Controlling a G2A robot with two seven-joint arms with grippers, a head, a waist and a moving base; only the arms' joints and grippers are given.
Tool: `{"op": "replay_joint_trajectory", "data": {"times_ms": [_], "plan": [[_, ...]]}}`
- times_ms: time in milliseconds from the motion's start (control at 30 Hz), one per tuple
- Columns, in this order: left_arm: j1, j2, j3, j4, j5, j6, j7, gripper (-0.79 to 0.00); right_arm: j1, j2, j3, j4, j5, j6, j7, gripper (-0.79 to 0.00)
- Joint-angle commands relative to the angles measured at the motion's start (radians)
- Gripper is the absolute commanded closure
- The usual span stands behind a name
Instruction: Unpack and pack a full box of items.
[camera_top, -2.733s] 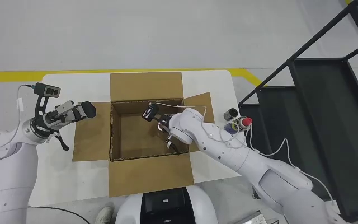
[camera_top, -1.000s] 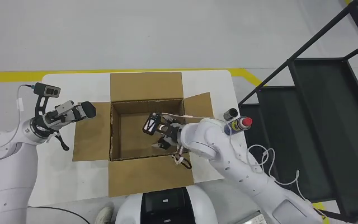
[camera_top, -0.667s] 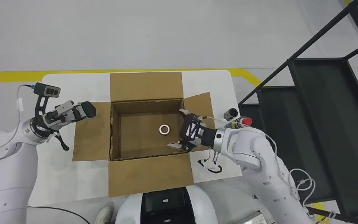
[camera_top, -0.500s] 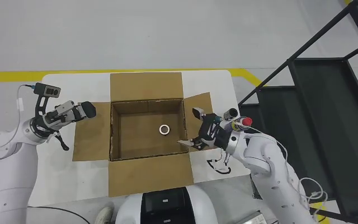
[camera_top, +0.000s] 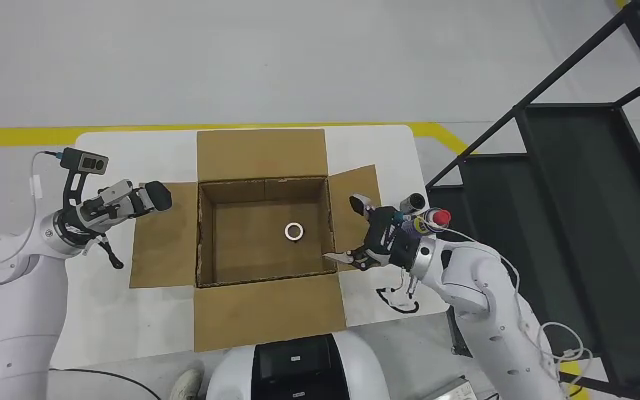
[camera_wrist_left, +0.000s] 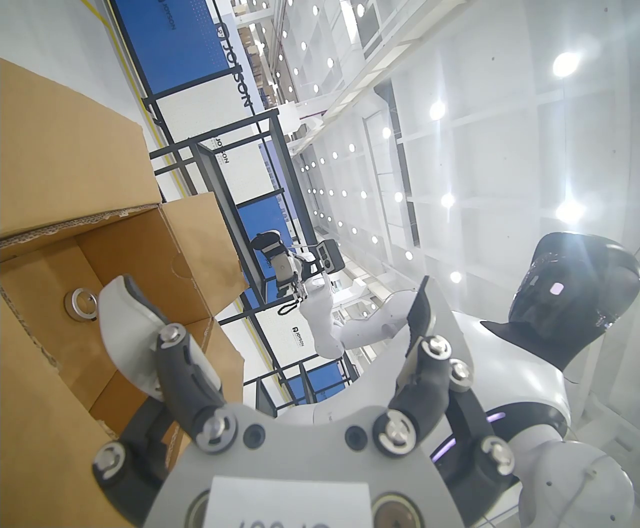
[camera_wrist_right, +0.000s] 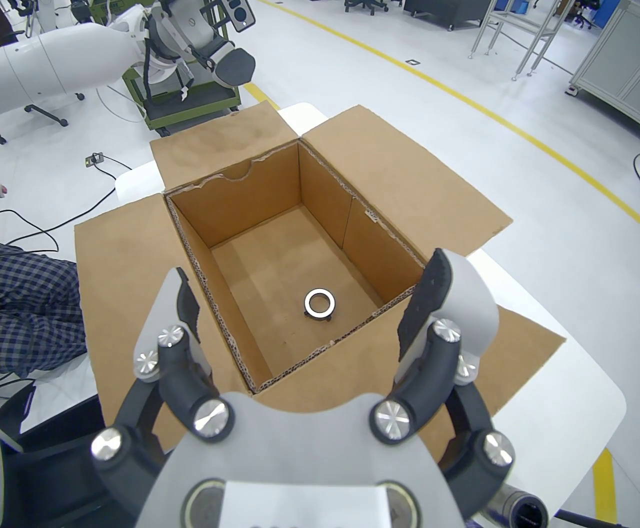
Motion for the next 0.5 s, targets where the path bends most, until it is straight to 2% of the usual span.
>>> {"op": "replay_joint_trajectory", "data": {"times_ms": [0,67,200,467], "plan": [[0.000,0.000,0.000,0.000,0.000,0.000,0.000,-0.785,-0.001,0.000,0.001,0.001,0.005,0.005,-0.007,-0.785],[0.000,0.000,0.000,0.000,0.000,0.000,0.000,-0.785,-0.014,-0.001,0.024,0.011,0.011,0.048,-0.056,-0.785],[0.000,0.000,0.000,0.000,0.000,0.000,0.000,-0.785,-0.084,0.003,0.084,0.048,-0.042,0.061,-0.235,-0.785],[0.000,0.000,0.000,0.000,0.000,0.000,0.000,-0.785,-0.217,0.004,0.210,0.213,-0.163,0.158,-0.704,-0.785]]}}
